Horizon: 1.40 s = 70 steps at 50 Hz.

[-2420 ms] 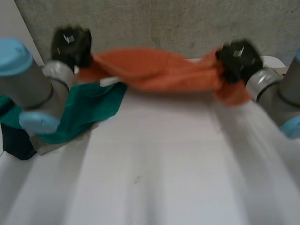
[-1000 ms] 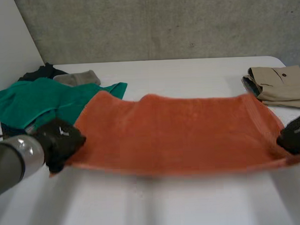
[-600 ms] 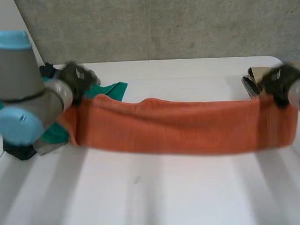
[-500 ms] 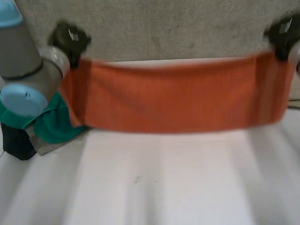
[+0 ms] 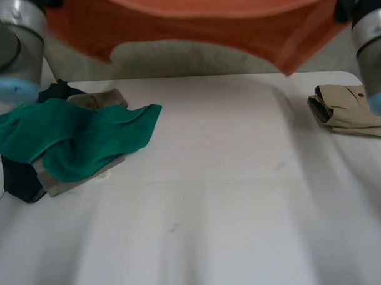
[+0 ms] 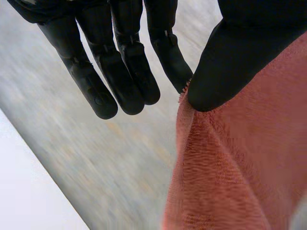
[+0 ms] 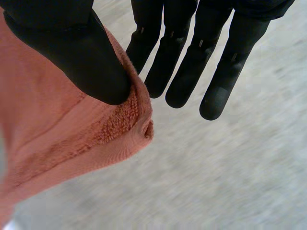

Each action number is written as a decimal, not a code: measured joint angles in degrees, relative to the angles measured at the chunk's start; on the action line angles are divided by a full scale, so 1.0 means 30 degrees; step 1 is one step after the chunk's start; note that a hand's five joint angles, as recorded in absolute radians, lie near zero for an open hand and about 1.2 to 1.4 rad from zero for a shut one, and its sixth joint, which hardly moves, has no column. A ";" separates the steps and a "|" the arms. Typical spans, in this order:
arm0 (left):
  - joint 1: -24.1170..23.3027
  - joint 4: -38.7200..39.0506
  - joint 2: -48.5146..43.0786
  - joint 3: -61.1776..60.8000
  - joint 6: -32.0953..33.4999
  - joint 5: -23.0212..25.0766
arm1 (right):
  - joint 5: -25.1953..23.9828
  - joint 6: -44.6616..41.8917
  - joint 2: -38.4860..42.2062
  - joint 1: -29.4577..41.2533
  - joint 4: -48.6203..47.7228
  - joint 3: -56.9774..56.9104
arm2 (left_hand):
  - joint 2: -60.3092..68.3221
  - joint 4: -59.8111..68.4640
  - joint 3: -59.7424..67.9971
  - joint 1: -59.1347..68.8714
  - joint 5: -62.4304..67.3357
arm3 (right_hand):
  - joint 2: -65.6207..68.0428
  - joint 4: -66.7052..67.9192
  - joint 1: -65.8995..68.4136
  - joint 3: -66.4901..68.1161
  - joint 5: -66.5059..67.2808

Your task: Fold the laundry.

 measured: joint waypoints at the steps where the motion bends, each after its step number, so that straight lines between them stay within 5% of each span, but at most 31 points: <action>1: 0.0017 0.0071 0.0016 -0.0256 0.0001 0.0039 | -0.0089 -0.0005 0.0092 -0.0003 0.0098 0.0149 | 0.0000 0.0000 0.0000 0.0000 0.0000 | 0.0000 0.0000 0.0000 0.0000 0.0000; 11: 0.0029 0.2244 0.0837 -0.9841 0.0671 0.2359 | -0.1157 -0.1069 0.1885 -0.0105 0.1862 0.4293 | 0.0006 0.0000 0.0000 0.0000 0.0000 | 0.0000 0.0002 0.0000 0.0002 0.0000; 19: 0.0110 0.0884 0.3037 -1.5023 0.3057 0.3275 | -0.1248 -0.3386 0.0639 -0.0751 0.4728 0.7365 | 0.0009 0.0000 0.0000 0.0000 0.0000 | 0.0000 0.0002 0.0000 0.0002 0.0000; 29: 0.0480 -0.8654 0.8832 -2.0471 0.8629 0.2384 | -0.1410 -0.9860 -0.5000 -0.3453 1.3062 1.2163 | 0.0011 0.0000 0.0000 0.0000 0.0000 | 0.0000 0.0002 0.0000 0.0002 0.0034; 37: 0.0458 -1.4731 1.1679 -2.1940 1.0812 0.2291 | -0.2876 -1.6181 -0.7762 -0.5885 1.5566 1.5593 | 0.0011 0.0000 0.0000 0.0000 0.0000 | 0.0000 0.0003 0.0000 0.0002 0.0053; 45: -0.0671 -1.2075 0.9649 -1.8982 1.0164 0.2591 | -0.4081 -1.4134 -0.6402 -0.5715 1.2987 1.4495 | 0.0011 0.0000 0.0002 0.0000 0.0000 | 0.0000 0.0003 0.0000 0.0002 0.0110; 54: -0.2396 -0.8251 0.3446 -1.1255 0.9068 0.0158 | -0.2881 -0.9663 -0.2588 -0.4021 0.8909 1.0423 | 0.0011 0.0000 0.0002 0.0000 0.0000 | 0.0000 0.0003 0.0000 0.0002 0.0166; 70: -0.3380 -0.8982 -0.3967 -0.0598 0.8521 -0.1505 | -0.0280 -0.7620 0.3051 -0.2186 0.4222 0.4480 | 0.0011 0.0002 0.0002 0.0000 0.0000 | -0.0002 0.0002 -0.0009 0.0002 0.0168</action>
